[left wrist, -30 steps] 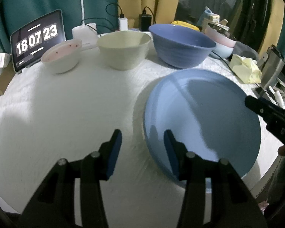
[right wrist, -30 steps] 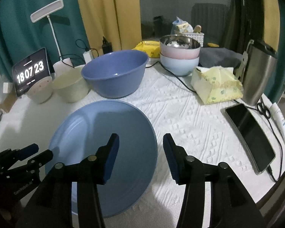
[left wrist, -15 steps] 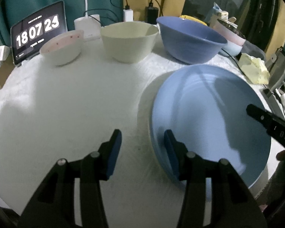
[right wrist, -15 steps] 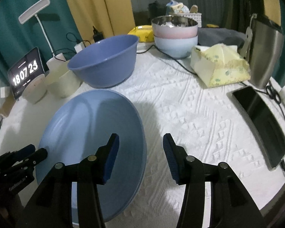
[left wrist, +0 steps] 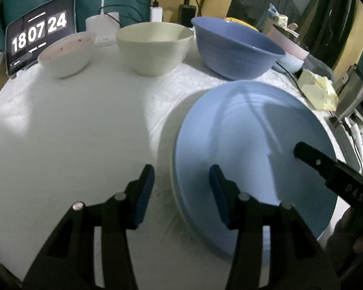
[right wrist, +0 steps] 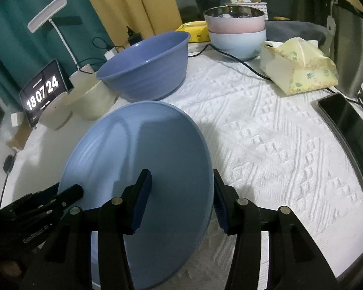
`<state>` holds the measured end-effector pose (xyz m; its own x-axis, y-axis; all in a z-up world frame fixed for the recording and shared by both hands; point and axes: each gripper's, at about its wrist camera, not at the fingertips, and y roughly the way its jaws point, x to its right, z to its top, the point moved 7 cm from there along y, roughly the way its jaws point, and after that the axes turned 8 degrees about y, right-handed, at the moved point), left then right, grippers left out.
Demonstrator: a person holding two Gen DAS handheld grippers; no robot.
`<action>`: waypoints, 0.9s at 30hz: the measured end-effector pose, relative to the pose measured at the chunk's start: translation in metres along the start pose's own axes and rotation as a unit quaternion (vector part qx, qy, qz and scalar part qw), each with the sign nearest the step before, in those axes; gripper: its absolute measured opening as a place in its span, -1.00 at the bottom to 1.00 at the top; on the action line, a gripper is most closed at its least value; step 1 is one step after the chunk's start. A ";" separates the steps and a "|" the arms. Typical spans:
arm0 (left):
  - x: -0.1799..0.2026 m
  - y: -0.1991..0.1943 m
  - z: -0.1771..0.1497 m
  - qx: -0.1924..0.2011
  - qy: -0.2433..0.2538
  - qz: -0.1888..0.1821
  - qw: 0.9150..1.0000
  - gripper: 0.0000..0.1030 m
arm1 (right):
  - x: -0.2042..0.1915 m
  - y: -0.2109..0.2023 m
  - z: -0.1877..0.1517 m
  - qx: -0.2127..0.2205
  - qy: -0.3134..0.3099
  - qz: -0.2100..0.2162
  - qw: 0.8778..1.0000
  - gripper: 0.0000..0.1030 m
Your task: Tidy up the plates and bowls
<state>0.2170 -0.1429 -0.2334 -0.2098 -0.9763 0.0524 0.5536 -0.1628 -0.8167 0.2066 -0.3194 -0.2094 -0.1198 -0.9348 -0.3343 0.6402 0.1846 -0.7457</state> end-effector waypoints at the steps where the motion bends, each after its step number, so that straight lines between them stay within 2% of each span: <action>1: 0.000 0.000 0.000 0.001 -0.001 -0.001 1.000 -0.05 | 0.000 0.000 0.000 0.001 0.000 0.000 1.000 -0.01; 6: 0.001 0.002 0.002 -0.002 -0.007 -0.010 1.000 -0.05 | 0.001 0.000 0.001 -0.005 0.011 0.012 1.000 -0.01; 11: 0.013 0.000 0.003 0.002 0.023 -0.019 1.000 -0.11 | 0.000 0.000 0.001 -0.006 0.017 0.011 1.000 -0.01; 17: 0.011 -0.001 0.003 0.000 0.017 -0.016 1.000 -0.19 | 0.002 -0.002 0.000 -0.004 0.019 0.008 1.000 -0.07; 27: -0.003 -0.007 0.000 -0.002 0.009 -0.014 1.000 -0.20 | -0.010 -0.003 -0.001 -0.005 0.008 0.006 1.000 -0.08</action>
<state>0.2143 -0.1385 -0.2279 -0.2390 -0.9689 0.0644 0.5446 -0.1886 -0.8172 0.2053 -0.3100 -0.2047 -0.1243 -0.9277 -0.3521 0.6345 0.1985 -0.7470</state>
